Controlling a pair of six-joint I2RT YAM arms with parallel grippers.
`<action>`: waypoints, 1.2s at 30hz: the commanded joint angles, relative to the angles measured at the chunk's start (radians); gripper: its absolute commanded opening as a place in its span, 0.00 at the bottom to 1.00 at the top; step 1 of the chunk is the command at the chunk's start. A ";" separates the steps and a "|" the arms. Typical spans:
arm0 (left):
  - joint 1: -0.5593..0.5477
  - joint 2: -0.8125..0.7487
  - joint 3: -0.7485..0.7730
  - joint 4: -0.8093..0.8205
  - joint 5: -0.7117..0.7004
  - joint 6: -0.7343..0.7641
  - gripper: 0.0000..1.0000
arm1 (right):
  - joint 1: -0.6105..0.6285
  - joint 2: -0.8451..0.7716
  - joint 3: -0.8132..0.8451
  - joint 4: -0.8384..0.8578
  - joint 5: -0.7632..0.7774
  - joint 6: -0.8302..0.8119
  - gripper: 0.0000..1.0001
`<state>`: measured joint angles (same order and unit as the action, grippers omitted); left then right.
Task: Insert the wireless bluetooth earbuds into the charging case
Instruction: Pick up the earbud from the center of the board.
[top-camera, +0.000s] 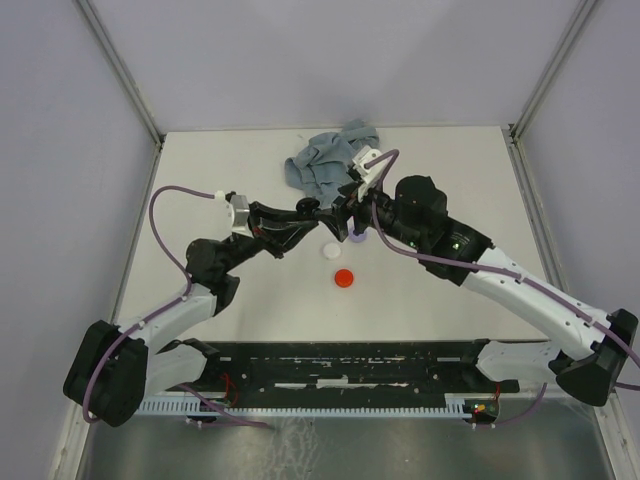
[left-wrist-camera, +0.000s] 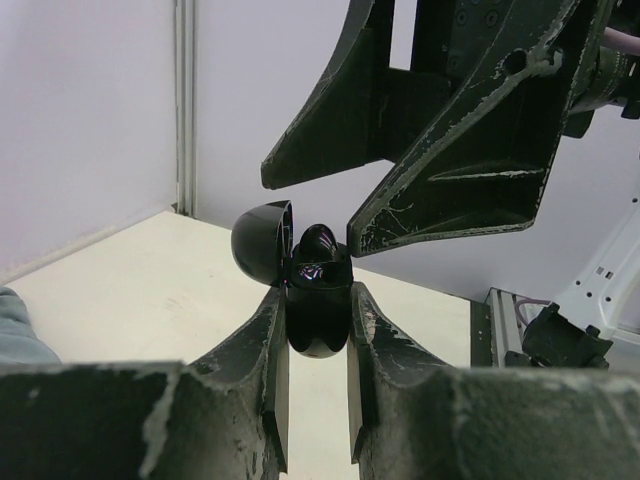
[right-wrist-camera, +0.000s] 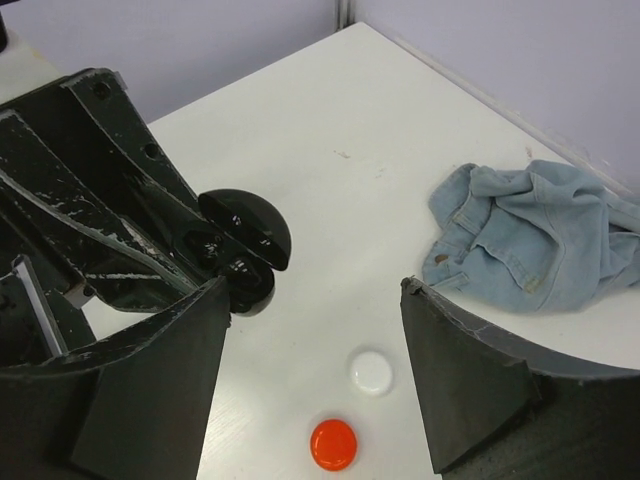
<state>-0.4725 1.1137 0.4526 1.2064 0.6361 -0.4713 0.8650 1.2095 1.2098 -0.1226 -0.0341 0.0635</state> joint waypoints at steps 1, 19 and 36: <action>-0.002 -0.011 -0.003 0.058 0.017 0.055 0.03 | -0.037 -0.036 0.045 -0.043 0.025 -0.035 0.78; -0.001 -0.037 -0.079 -0.235 -0.079 0.225 0.03 | -0.372 0.253 0.102 -0.350 0.052 0.071 0.80; 0.000 -0.116 -0.064 -0.457 -0.116 0.345 0.03 | -0.496 0.687 0.184 -0.421 0.192 0.258 0.62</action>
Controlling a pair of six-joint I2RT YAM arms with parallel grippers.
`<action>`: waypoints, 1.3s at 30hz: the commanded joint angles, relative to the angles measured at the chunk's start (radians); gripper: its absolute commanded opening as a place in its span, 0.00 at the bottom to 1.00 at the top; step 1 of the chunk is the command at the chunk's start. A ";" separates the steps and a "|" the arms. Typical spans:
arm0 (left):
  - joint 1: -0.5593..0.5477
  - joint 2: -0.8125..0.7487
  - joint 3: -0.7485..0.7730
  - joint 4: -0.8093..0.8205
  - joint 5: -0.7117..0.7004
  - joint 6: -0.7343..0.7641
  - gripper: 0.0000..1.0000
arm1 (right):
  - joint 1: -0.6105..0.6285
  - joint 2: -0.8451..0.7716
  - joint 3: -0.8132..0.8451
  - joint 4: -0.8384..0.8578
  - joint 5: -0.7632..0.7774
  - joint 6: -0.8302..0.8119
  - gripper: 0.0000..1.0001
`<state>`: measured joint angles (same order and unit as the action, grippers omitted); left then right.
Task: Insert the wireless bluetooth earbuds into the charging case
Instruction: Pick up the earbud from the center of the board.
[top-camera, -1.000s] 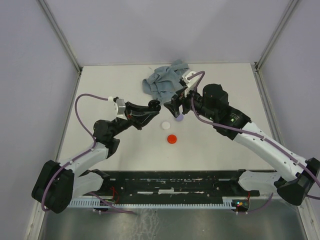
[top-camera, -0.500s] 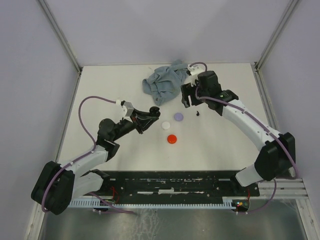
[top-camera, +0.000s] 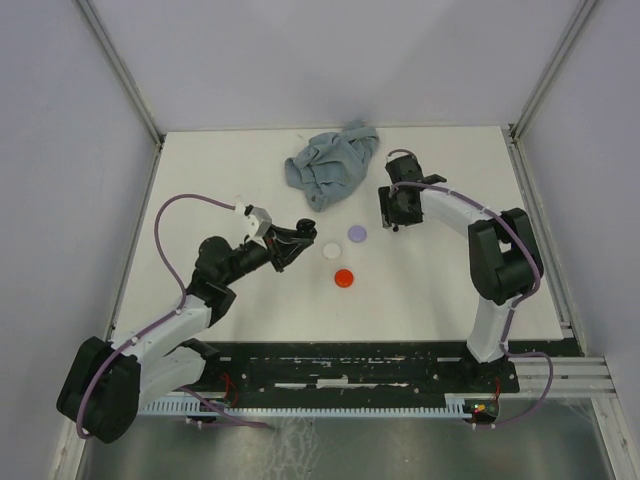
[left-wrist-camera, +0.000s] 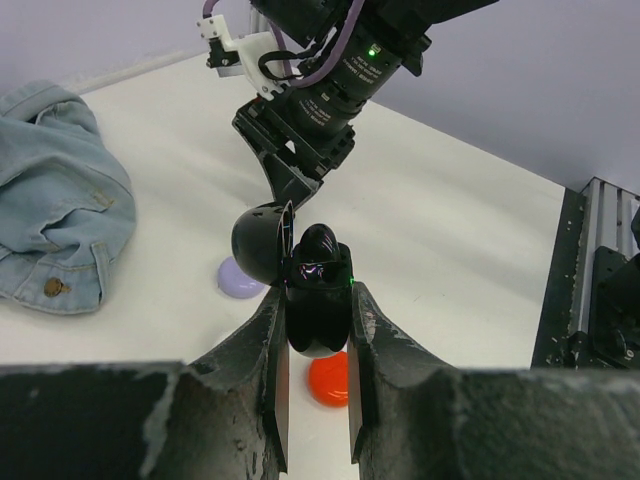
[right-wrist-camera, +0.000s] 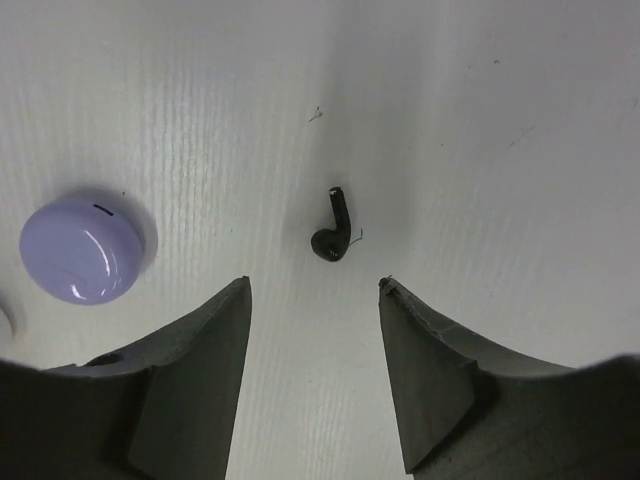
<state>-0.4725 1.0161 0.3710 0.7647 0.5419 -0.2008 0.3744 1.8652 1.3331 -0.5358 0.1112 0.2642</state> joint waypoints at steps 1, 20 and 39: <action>-0.001 -0.019 0.019 -0.019 -0.022 0.076 0.03 | -0.007 0.044 0.061 -0.006 0.047 0.061 0.60; 0.000 -0.016 0.025 -0.034 -0.008 0.084 0.03 | -0.020 0.161 0.059 0.033 0.075 0.067 0.36; -0.001 0.002 0.031 -0.024 0.033 0.087 0.03 | 0.067 -0.020 -0.086 -0.173 -0.080 -0.177 0.28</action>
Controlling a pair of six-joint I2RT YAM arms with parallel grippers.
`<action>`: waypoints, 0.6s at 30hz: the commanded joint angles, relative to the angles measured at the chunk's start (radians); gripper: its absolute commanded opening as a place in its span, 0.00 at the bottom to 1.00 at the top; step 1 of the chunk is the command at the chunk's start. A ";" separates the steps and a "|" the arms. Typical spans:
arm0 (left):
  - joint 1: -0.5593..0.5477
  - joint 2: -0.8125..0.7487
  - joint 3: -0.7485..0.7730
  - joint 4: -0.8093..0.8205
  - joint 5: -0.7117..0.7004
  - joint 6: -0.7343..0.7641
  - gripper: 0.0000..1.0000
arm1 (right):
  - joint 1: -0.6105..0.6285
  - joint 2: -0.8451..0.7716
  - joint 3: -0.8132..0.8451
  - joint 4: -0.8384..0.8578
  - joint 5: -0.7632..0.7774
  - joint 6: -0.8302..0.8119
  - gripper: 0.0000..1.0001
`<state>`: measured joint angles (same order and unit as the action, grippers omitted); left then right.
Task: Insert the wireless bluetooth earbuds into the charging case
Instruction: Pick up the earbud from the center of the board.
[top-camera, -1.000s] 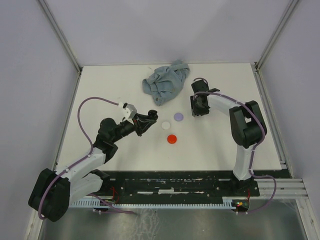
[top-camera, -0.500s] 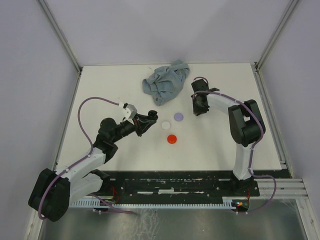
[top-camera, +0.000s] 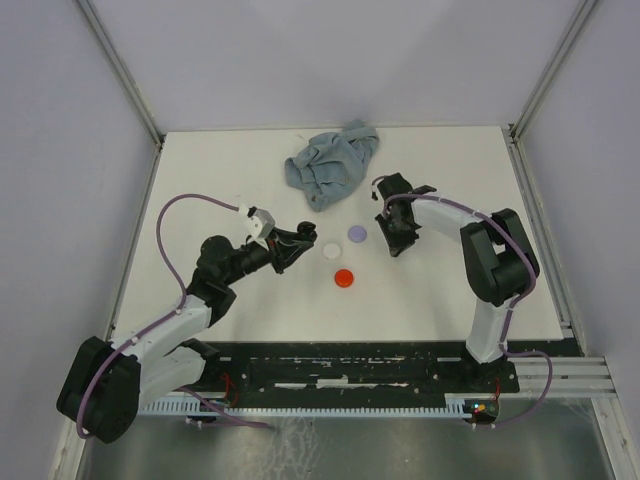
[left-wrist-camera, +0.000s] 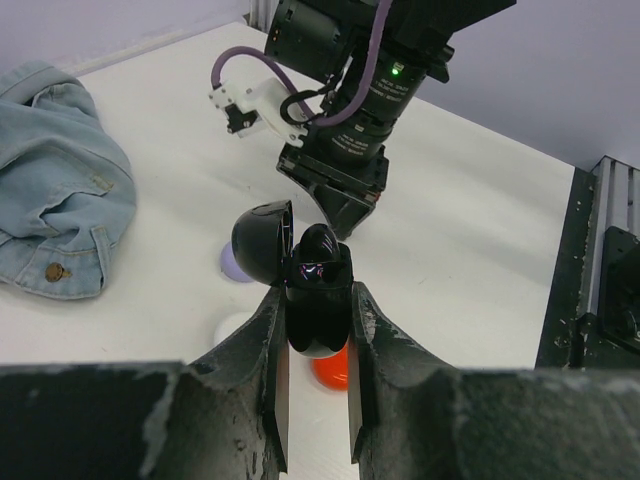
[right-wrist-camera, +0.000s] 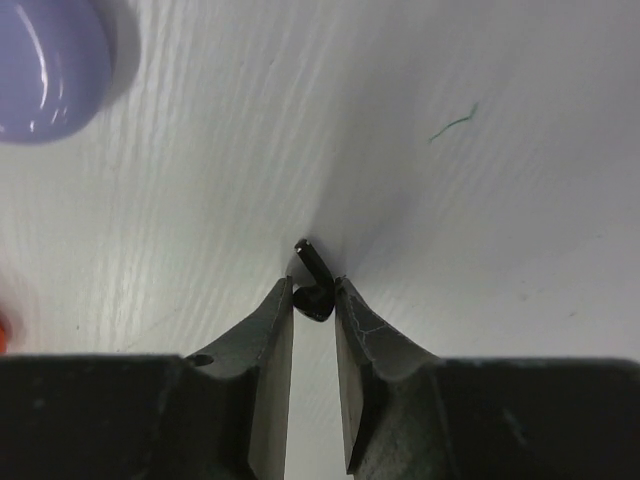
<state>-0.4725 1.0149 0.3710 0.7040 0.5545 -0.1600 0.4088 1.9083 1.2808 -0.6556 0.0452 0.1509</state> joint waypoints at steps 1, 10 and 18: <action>0.000 0.006 0.032 0.038 0.022 0.046 0.03 | 0.036 -0.065 -0.042 -0.054 0.000 -0.069 0.28; 0.000 0.009 0.039 0.040 0.027 0.046 0.03 | 0.039 -0.076 -0.062 -0.058 0.074 -0.113 0.44; -0.001 0.004 0.040 0.026 0.022 0.056 0.03 | 0.035 -0.103 -0.059 -0.078 0.179 -0.142 0.52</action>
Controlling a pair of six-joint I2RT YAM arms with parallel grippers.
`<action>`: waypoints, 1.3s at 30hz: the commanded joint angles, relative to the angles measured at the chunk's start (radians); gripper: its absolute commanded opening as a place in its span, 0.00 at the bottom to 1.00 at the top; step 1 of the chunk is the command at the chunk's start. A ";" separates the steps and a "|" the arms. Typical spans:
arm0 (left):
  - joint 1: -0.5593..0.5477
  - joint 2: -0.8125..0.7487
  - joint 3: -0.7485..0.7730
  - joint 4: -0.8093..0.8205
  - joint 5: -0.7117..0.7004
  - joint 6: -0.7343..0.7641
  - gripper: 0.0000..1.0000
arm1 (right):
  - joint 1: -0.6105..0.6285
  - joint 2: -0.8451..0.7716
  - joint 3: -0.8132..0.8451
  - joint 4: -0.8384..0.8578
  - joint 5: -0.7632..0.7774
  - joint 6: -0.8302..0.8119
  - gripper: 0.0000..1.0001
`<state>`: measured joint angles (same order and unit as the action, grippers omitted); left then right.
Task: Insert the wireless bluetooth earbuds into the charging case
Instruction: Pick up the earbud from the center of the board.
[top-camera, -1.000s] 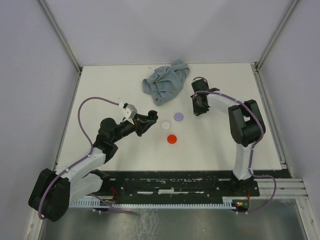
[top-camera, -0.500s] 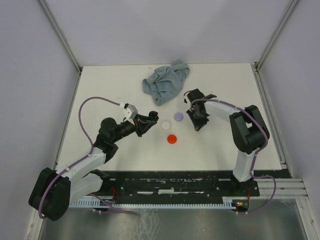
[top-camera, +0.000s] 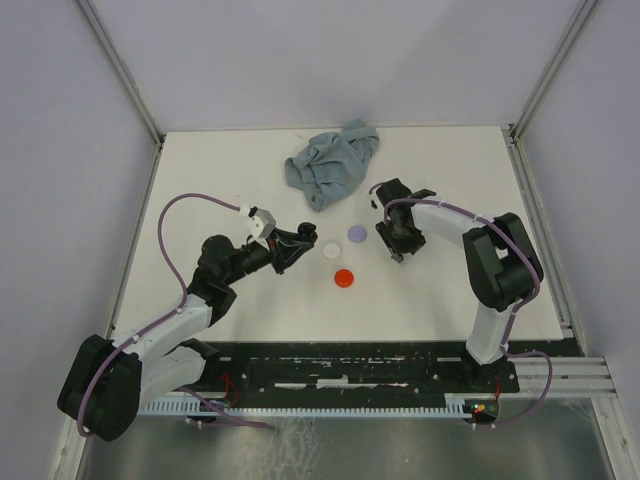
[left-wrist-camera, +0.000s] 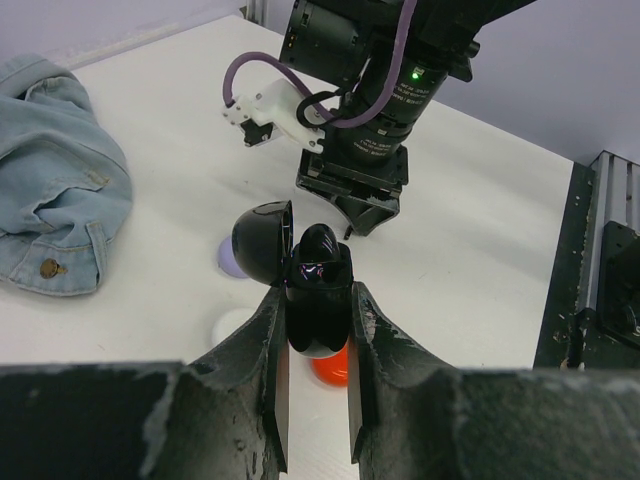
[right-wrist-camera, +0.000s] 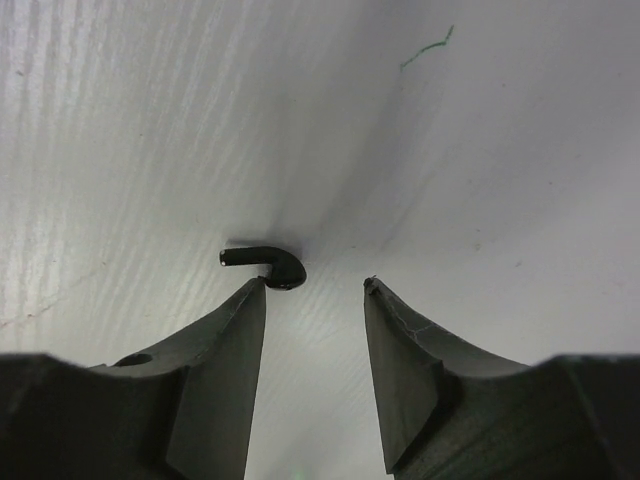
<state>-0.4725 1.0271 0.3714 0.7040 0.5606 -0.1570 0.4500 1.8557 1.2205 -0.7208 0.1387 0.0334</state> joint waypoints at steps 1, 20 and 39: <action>-0.001 -0.008 0.041 0.026 0.016 0.055 0.03 | -0.009 -0.050 0.002 -0.013 0.100 -0.021 0.53; 0.000 0.008 0.047 0.032 0.014 0.056 0.03 | -0.034 -0.070 0.088 -0.055 0.035 0.255 0.56; 0.000 0.007 0.047 0.033 0.018 0.049 0.03 | -0.051 0.096 0.108 -0.020 0.022 0.395 0.45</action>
<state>-0.4725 1.0344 0.3790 0.7040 0.5606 -0.1429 0.4088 1.9305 1.3094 -0.7689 0.1547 0.3996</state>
